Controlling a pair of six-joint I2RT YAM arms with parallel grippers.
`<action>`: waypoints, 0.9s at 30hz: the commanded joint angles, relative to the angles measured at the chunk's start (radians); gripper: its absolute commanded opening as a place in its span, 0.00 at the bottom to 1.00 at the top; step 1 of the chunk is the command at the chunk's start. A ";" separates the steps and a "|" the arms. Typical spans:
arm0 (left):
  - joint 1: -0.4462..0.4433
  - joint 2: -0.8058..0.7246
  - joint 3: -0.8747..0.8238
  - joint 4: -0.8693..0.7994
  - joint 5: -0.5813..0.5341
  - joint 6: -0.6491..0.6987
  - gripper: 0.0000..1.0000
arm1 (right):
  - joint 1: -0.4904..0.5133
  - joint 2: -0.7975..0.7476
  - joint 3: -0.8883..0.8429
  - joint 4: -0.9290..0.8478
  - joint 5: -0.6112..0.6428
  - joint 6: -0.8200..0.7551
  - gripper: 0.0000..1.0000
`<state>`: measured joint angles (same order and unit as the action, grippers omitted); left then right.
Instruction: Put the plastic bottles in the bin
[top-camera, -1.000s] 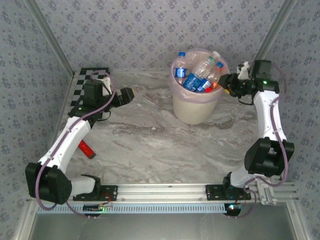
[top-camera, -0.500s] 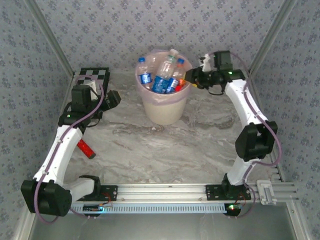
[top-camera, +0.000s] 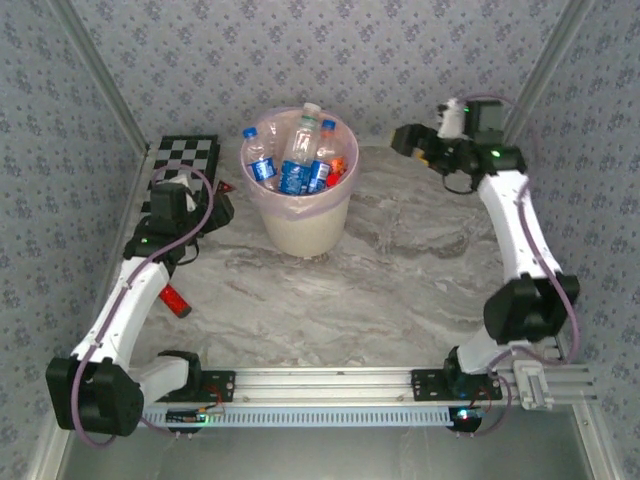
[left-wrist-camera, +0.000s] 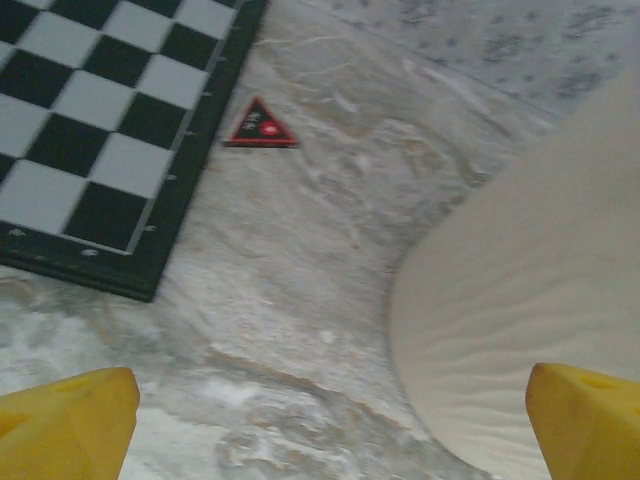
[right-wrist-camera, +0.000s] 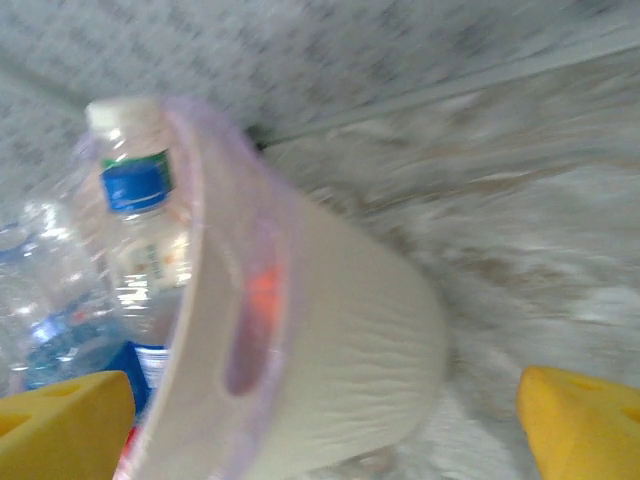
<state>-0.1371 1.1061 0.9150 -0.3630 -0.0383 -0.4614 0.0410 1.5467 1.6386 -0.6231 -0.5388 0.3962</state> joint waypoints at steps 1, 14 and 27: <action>0.008 0.024 -0.052 0.101 -0.167 0.040 0.99 | -0.018 -0.126 -0.146 -0.014 0.225 -0.112 1.00; 0.013 0.160 -0.240 0.439 -0.368 0.238 0.99 | -0.016 -0.302 -0.818 0.502 0.716 -0.308 1.00; 0.016 0.374 -0.332 0.803 -0.314 0.439 0.99 | -0.002 -0.161 -1.135 1.140 0.825 -0.390 1.00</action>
<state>-0.1307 1.4773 0.5804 0.3344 -0.3820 -0.0925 0.0299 1.3602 0.5514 0.2836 0.2291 0.0589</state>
